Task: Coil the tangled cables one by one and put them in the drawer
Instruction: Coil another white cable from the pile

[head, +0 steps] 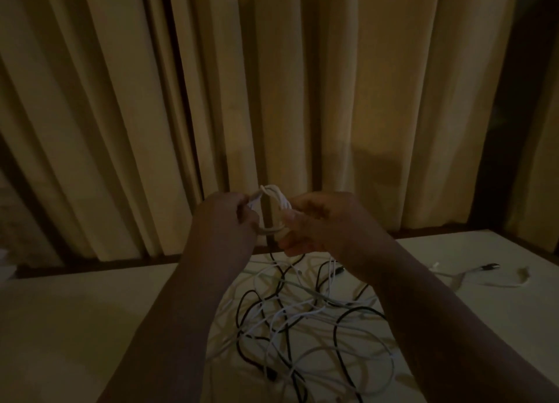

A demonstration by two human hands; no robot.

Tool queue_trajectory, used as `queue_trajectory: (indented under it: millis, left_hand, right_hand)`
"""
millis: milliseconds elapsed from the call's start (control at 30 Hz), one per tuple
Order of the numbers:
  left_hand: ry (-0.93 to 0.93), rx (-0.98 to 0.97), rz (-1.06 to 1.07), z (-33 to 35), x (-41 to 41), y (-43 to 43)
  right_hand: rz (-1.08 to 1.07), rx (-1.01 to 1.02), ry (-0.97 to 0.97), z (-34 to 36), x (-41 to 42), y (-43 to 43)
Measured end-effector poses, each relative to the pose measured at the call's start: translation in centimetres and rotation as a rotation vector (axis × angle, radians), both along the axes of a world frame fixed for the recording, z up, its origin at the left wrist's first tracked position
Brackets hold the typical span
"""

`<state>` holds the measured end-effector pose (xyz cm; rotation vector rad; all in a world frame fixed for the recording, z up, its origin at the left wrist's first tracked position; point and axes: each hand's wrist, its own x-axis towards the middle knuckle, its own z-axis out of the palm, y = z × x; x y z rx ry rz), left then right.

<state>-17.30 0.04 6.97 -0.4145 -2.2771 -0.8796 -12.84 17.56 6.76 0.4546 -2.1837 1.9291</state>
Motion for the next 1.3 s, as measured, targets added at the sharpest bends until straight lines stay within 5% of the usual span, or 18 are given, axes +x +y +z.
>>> queue_trajectory:
  millis: [333,433,667,867,1100,1300]
  left_hand:
    - [0.009,0.079,-0.103,-0.3,-0.1,0.2]
    - [-0.172,0.355,-0.24,-0.2,-0.3,-0.1]
    - [-0.49,0.52,-0.35,-0.8,-0.6,0.1]
    - [-0.76,0.88,-0.583,-0.5,0.2,1.0]
    - [-0.815,0.554,-0.551,-2.0,2.7,4.2]
    - [-0.94,0.546,-0.695,-4.9,6.8,10.5]
  right_hand:
    - [-0.13,0.192,0.025,-0.1,-0.7,2.3]
    - [-0.203,0.155,0.044,-0.4,-1.3,2.7]
    - [-0.162,0.017,0.05,-1.1,-1.7,2.1]
    - [-0.098,-0.189,-0.082,-0.5,-0.8,3.1]
    - [-0.292,-0.097,-0.205,-2.0,4.0,5.9]
    - [-0.535,0.217,-0.324,-4.5,11.1,12.0]
